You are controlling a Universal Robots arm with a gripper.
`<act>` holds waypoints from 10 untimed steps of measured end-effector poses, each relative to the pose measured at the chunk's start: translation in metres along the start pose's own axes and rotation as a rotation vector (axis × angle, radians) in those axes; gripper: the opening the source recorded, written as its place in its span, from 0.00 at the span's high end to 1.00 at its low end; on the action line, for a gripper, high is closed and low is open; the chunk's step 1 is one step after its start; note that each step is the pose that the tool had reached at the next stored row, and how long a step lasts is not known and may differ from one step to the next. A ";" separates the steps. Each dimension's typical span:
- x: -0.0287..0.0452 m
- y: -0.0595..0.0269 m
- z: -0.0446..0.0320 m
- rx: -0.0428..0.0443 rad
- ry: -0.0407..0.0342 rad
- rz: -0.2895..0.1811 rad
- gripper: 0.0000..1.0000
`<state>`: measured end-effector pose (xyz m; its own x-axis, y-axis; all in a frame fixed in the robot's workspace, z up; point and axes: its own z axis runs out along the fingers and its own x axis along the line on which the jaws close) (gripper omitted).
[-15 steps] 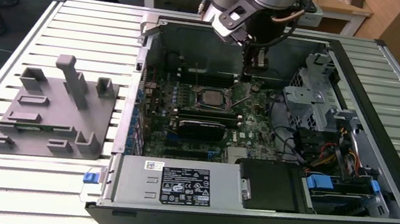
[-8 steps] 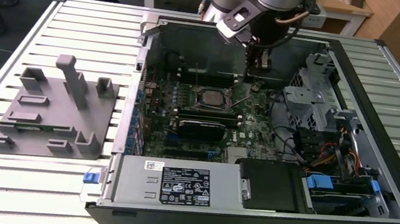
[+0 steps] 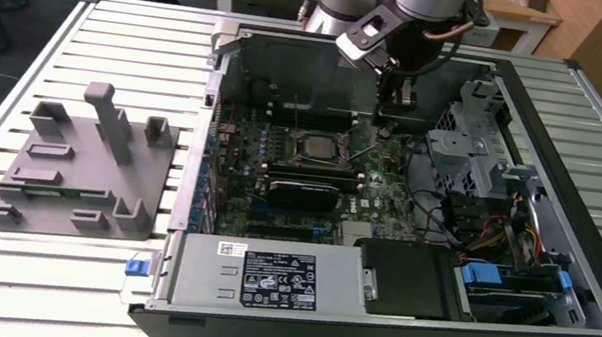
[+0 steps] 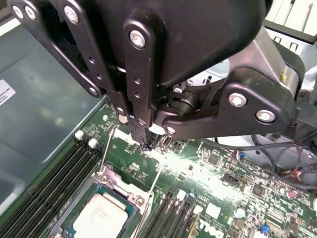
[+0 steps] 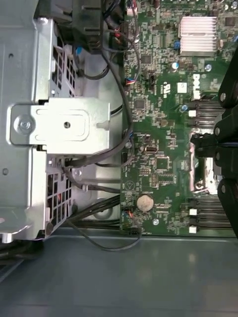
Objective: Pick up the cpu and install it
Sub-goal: 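Close the cpu cover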
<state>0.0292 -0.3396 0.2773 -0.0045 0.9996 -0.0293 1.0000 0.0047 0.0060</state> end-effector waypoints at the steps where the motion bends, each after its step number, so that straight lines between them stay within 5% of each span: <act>1: 0.0013 0.0015 0.0009 0.0021 -0.0002 0.000 0.89; 10: 0.0126 0.0144 0.0108 0.0211 -0.0027 -0.001 0.89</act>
<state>0.0435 -0.3273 0.2663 -0.0052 0.9995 -0.0320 0.9999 0.0047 -0.0151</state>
